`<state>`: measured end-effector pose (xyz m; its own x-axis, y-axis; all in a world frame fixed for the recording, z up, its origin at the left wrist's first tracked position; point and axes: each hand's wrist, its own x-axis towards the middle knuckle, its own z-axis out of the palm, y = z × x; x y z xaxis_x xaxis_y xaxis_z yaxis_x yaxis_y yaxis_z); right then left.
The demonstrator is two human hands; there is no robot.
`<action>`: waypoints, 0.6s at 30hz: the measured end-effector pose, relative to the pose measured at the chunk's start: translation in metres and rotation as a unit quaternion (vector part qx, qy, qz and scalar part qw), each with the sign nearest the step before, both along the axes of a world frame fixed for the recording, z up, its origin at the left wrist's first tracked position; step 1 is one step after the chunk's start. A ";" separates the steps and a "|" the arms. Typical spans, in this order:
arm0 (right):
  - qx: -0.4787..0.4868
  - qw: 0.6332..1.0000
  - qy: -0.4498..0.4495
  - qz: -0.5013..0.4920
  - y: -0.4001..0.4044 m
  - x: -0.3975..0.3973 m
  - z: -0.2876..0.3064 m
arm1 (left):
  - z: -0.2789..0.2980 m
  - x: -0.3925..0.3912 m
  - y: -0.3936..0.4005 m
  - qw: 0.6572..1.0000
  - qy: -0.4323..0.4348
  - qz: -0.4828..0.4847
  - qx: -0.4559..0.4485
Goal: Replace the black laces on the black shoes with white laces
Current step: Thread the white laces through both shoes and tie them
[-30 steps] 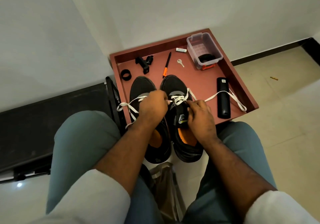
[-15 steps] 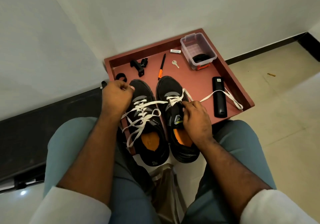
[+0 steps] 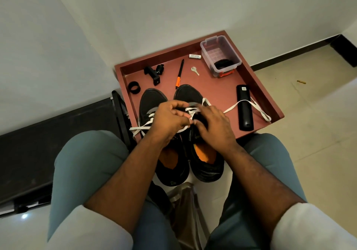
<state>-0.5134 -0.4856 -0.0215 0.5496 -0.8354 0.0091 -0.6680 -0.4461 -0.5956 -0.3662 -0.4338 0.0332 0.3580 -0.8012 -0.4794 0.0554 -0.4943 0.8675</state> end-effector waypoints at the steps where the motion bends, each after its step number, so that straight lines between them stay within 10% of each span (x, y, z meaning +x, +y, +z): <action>1: 0.039 0.999 -0.028 -0.009 -0.006 0.002 0.001 | -0.001 0.001 0.000 1.000 0.000 -0.005 -0.002; 9: 0.039 0.998 -0.016 -0.050 -0.047 0.010 0.009 | -0.024 -0.005 -0.009 0.991 -0.124 -0.037 -0.014; 14: 0.118 0.923 -0.188 -0.314 -0.068 -0.008 0.023 | -0.031 -0.007 -0.011 0.978 -0.191 -0.058 -0.056; 18: 0.180 0.940 -0.158 -0.244 -0.044 -0.018 0.020 | -0.035 -0.009 -0.012 0.974 -0.201 -0.074 -0.077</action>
<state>-0.5311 -0.5298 -0.0012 0.1185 -0.9675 -0.2233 -0.5054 0.1348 -0.8523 -0.3754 -0.4454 -0.0014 0.3673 -0.9095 -0.1946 -0.3652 -0.3335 0.8691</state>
